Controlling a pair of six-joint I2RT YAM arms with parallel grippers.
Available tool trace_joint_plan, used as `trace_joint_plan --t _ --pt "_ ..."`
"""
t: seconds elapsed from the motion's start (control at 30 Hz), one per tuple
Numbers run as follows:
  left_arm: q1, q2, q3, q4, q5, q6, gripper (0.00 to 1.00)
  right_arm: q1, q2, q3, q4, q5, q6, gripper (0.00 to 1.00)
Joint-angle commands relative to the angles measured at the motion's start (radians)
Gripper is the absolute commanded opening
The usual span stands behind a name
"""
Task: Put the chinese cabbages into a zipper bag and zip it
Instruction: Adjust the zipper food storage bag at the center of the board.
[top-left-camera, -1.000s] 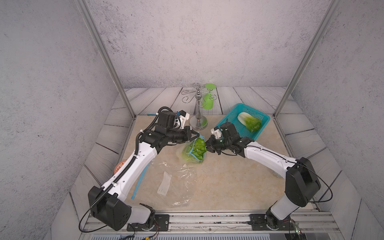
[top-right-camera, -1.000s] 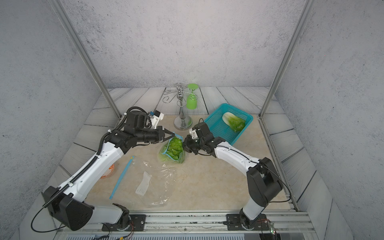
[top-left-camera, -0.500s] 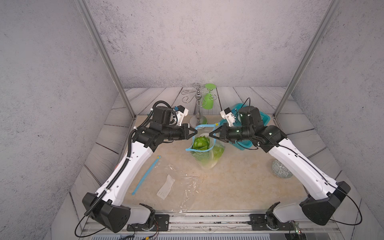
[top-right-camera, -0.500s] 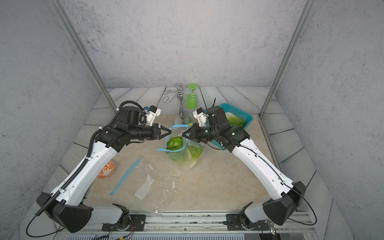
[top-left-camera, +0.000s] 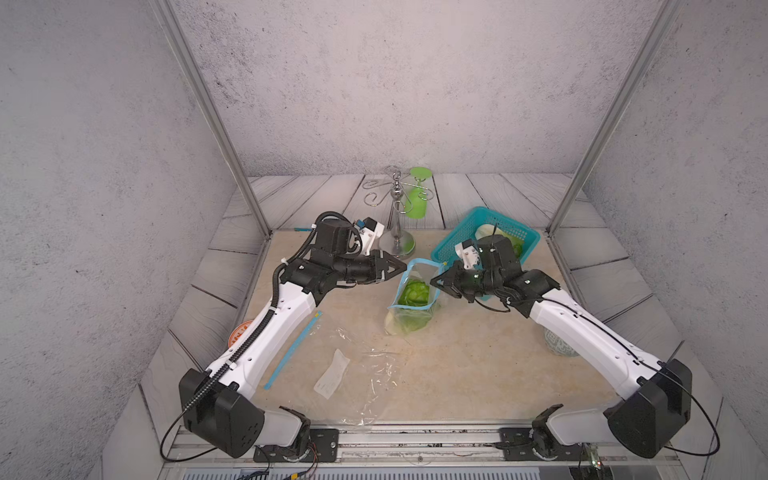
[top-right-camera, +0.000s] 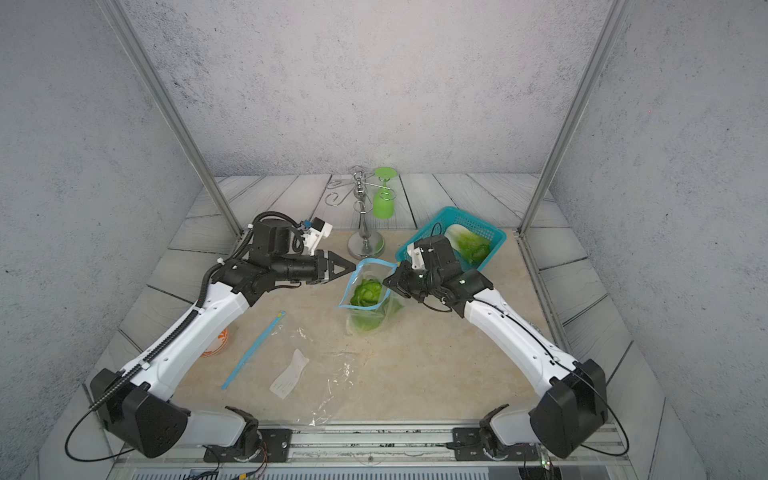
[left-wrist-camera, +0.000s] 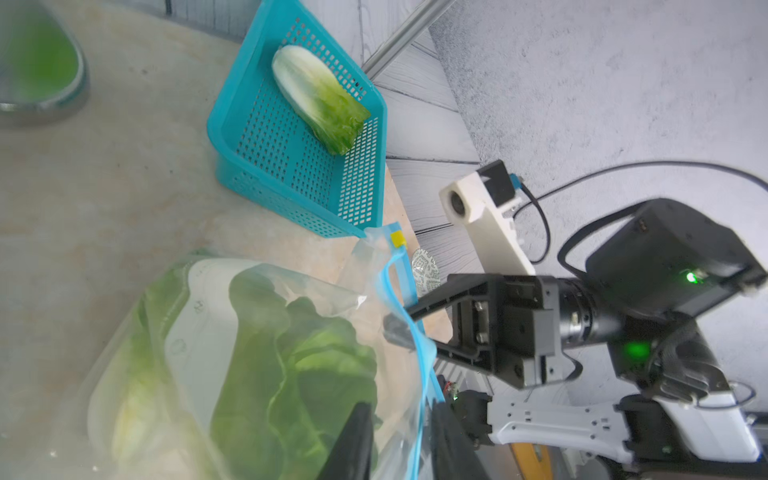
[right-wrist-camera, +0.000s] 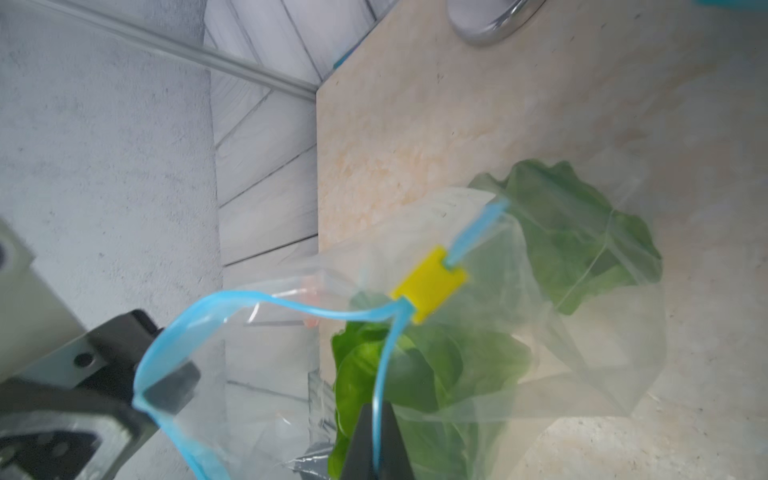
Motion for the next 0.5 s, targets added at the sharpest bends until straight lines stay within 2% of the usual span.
trace_joint_plan --t 0.0,0.07,0.1,0.23,0.47 --pt "0.03 -0.054 0.024 -0.001 0.076 0.039 0.53 0.002 -0.051 0.017 0.099 0.048 0.056 0.0" --pt "0.038 -0.091 0.024 -0.041 0.074 0.091 0.64 0.003 -0.049 0.022 0.093 0.06 0.063 0.0" --pt "0.038 -0.113 0.021 -0.073 0.058 0.129 0.66 0.001 -0.05 0.021 0.1 0.063 0.07 0.0" --pt "0.032 -0.212 -0.061 -0.144 -0.055 0.277 0.68 0.0 -0.047 0.022 0.107 0.072 0.091 0.0" --pt "-0.021 -0.376 -0.329 0.03 -0.284 0.374 0.66 -0.006 -0.044 0.022 0.12 0.061 0.11 0.0"
